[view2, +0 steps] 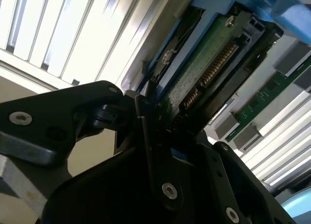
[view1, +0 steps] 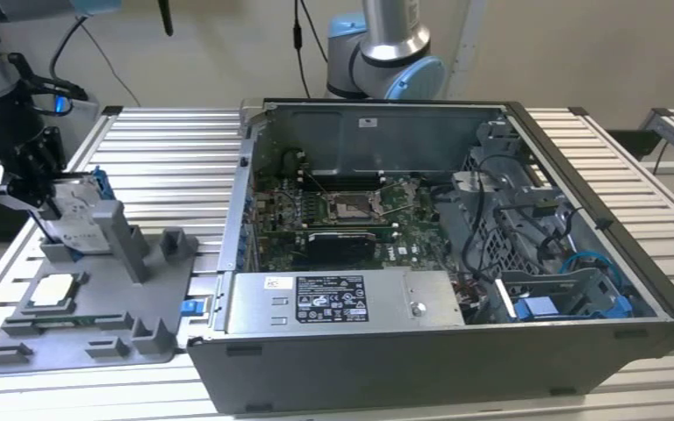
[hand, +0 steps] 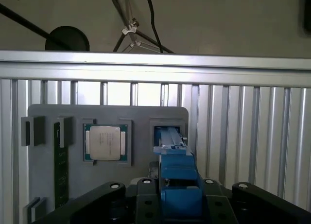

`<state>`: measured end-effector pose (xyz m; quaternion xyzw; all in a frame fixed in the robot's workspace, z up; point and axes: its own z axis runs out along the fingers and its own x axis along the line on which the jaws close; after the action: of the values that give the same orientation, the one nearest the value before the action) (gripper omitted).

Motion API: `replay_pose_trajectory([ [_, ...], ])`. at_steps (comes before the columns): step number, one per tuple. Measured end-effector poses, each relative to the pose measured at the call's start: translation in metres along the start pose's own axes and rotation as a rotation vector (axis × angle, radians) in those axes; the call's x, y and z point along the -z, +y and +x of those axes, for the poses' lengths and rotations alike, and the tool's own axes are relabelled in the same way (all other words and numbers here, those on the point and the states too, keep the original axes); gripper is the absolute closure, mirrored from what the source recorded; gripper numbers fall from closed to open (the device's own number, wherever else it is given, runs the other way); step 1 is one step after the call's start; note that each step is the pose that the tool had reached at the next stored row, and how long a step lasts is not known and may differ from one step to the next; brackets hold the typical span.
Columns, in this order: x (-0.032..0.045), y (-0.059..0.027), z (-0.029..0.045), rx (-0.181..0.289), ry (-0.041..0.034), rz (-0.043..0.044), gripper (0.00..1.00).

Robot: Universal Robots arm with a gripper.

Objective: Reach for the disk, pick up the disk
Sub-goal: 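Pick up the disk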

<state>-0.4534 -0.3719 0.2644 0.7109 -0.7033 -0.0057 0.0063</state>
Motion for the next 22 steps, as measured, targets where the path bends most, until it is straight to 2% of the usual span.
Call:
replay_pose_trajectory([
  [1, 0.0000, 0.0000, 0.0001, 0.000, 0.0047, -0.0001, 1.00],
  [2, 0.0000, 0.0000, 0.0001, 0.000, 0.0058, -0.0001, 1.00],
  [10, 0.0011, 0.0000, 0.0001, 0.000, 0.0054, -0.0002, 1.00],
  [16, 0.0124, 0.0002, 0.0001, 0.000, 0.0054, -0.0001, 1.00],
  [22, 0.0269, 0.0005, 0.0002, 0.000, 0.0054, -0.0002, 1.00],
])
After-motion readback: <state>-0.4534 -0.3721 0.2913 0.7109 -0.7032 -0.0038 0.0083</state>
